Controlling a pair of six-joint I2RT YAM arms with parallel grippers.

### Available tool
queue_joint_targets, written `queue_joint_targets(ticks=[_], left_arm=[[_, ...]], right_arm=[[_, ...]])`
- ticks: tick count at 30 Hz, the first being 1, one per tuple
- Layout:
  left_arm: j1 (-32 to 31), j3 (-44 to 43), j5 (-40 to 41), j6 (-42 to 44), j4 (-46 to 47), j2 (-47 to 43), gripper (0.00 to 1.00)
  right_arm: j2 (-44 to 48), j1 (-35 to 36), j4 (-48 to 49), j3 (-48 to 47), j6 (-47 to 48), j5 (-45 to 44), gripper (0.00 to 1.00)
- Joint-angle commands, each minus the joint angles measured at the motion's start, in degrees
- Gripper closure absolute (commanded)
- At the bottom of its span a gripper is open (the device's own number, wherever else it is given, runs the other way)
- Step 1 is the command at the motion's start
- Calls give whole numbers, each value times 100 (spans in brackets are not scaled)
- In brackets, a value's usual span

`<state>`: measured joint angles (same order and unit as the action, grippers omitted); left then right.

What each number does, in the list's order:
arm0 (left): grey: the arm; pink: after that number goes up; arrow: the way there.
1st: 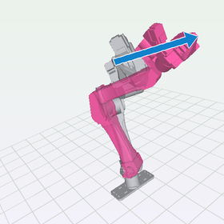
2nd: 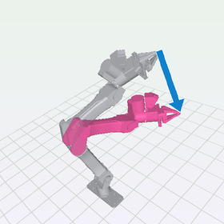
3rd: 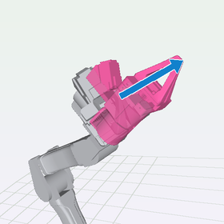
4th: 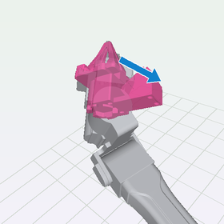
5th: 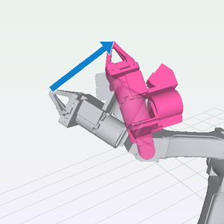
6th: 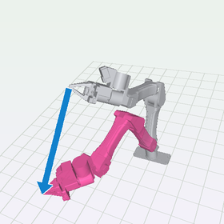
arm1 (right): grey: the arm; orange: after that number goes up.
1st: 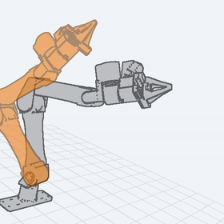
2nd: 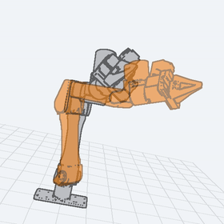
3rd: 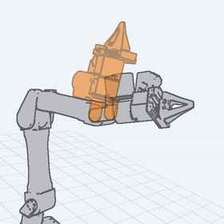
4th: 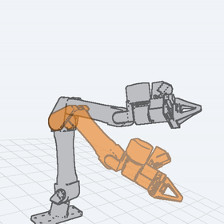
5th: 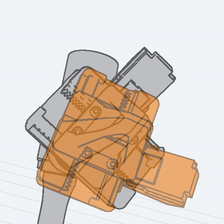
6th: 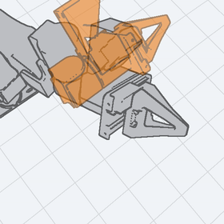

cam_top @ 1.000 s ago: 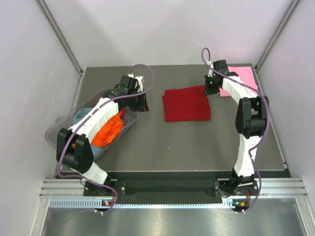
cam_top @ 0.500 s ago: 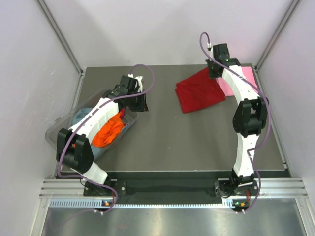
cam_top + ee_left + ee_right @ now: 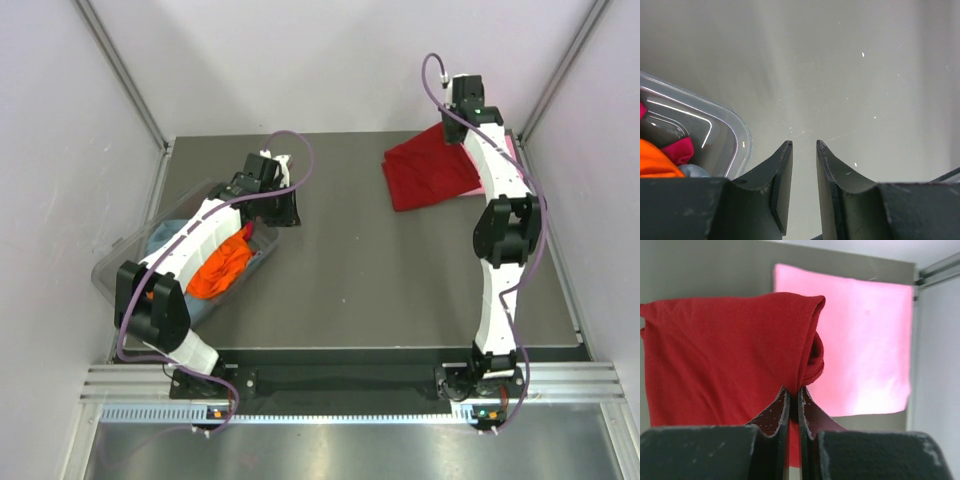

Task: Fold and stack the t-shirts
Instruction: Neatly place the folded tshirt to the corner

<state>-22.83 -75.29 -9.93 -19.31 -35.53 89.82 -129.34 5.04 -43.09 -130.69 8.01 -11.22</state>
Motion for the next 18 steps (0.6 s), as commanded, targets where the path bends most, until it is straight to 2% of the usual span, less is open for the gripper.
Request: queue_joint_targets(ticks=[1, 18], left_arm=[[-20, 32, 53, 112, 240, -263, 69], [-20, -30, 88, 138, 222, -96, 69]], right_arm=[[5, -222, 301, -509, 350, -389, 100], [58, -723, 995, -633, 904, -425, 100]])
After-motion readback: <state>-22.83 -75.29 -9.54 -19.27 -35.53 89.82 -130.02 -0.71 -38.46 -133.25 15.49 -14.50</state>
